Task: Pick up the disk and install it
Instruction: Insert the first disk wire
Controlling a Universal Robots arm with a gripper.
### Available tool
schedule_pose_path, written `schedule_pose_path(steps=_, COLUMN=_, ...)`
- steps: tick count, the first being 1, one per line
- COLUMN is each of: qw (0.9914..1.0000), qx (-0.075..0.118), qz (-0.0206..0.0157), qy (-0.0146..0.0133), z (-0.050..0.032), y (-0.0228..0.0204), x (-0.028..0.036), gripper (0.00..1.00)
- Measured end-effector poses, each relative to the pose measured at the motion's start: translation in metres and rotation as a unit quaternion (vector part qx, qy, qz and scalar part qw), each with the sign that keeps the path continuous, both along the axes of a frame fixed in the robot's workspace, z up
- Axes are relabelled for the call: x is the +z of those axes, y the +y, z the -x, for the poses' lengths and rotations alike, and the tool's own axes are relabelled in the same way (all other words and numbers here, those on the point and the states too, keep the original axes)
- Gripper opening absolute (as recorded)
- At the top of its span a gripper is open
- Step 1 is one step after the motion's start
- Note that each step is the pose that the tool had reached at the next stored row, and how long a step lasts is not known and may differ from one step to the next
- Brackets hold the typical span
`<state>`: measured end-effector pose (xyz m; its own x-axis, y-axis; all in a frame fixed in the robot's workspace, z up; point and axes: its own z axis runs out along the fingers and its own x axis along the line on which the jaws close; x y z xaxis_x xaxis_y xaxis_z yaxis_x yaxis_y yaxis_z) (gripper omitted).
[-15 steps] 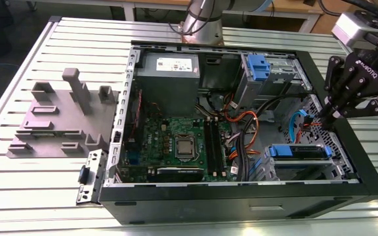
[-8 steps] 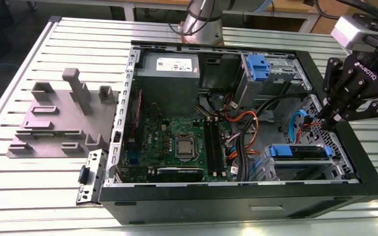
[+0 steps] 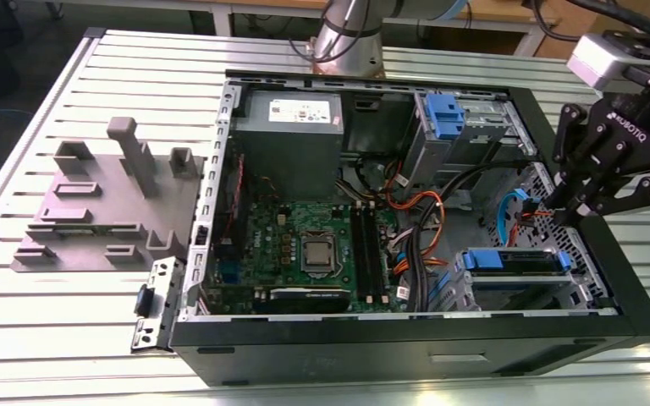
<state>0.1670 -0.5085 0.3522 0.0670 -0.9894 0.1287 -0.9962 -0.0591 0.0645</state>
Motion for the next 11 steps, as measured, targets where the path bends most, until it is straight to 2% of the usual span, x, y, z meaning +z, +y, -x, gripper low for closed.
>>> schedule_pose_path(steps=6, qw=0.99998, qx=0.004, qz=0.005, qy=0.0, z=-0.0015, y=0.0009, x=-0.0053, gripper=0.3)
schedule_pose_path(steps=7, qw=0.99998, qx=0.004, qz=0.0054, qy=0.0, z=-0.0015, y=0.0009, x=-0.0054, gripper=0.23)
schedule_pose_path(steps=8, qw=0.99998, qx=0.004, qz=0.0056, qy=0.0, z=-0.0016, y=0.0009, x=-0.0053, gripper=0.23)
schedule_pose_path(steps=9, qw=0.99998, qx=0.004, qz=0.0056, qy=0.0, z=-0.0016, y=0.0009, x=-0.0054, gripper=0.18)
schedule_pose_path(steps=11, qw=0.99998, qx=0.004, qz=0.0055, qy=0.0, z=-0.0016, y=0.0009, x=-0.0055, gripper=0.18)
